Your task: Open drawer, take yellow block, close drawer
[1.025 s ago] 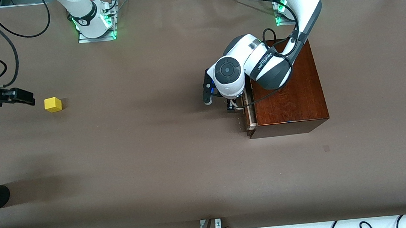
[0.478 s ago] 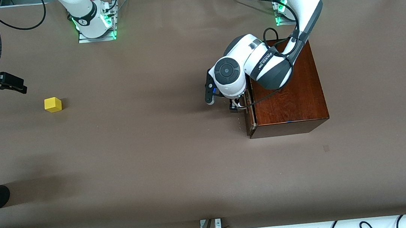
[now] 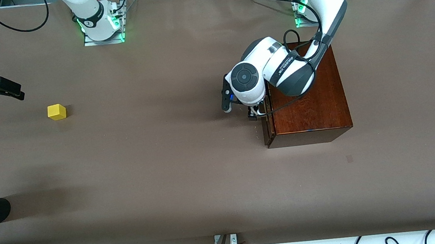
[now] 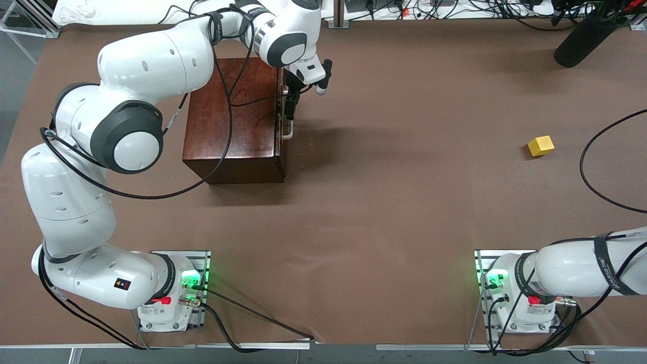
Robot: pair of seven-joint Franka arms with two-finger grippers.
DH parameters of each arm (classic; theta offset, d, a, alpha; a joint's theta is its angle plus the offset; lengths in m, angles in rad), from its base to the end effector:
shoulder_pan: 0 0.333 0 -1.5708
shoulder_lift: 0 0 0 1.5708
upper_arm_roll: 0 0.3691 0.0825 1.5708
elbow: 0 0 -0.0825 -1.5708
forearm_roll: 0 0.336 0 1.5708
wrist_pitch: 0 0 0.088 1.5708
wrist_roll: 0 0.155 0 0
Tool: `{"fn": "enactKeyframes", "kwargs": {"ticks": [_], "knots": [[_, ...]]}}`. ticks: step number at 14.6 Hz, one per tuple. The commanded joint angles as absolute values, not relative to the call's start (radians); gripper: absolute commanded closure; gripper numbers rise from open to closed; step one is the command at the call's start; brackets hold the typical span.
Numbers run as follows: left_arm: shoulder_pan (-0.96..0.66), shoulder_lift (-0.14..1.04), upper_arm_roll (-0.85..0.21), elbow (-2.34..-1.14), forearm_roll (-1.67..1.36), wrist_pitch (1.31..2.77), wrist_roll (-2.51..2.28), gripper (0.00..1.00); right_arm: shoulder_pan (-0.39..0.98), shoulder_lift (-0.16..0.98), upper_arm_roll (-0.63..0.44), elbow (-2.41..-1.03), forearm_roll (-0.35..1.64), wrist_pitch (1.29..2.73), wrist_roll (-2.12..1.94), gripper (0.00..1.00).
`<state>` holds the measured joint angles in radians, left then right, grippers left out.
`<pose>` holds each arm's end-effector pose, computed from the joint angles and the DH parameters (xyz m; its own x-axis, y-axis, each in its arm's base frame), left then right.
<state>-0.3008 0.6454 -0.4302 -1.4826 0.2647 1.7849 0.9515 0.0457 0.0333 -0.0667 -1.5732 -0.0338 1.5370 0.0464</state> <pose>0.5369 -0.3692 0.3198 -0.1791 -0.9734 -0.1431 -0.9610 0.1419 0.2374 0.5103 -0.0154 0.6090 0.9954 -0.0685 -0.0676 -0.0660 -0.9971 0.0392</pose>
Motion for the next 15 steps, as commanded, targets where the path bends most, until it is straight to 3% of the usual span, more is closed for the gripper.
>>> {"fn": "enactKeyframes", "kwargs": {"ticks": [1,8,15], "knots": [[-0.290,0.614,-0.416,-1.508,0.302,1.750,0.968,0.00,0.032,0.021,-0.055,-1.563,-0.048,1.514,0.054,0.00],[-0.296,0.612,-0.431,-1.471,0.211,1.761,0.924,0.00,0.032,0.017,-0.055,-1.568,-0.046,1.508,0.060,0.00],[-0.266,0.474,-0.425,-1.391,0.092,1.746,0.767,0.00,0.032,0.023,-0.052,-1.572,-0.034,1.517,0.061,0.00]]}}
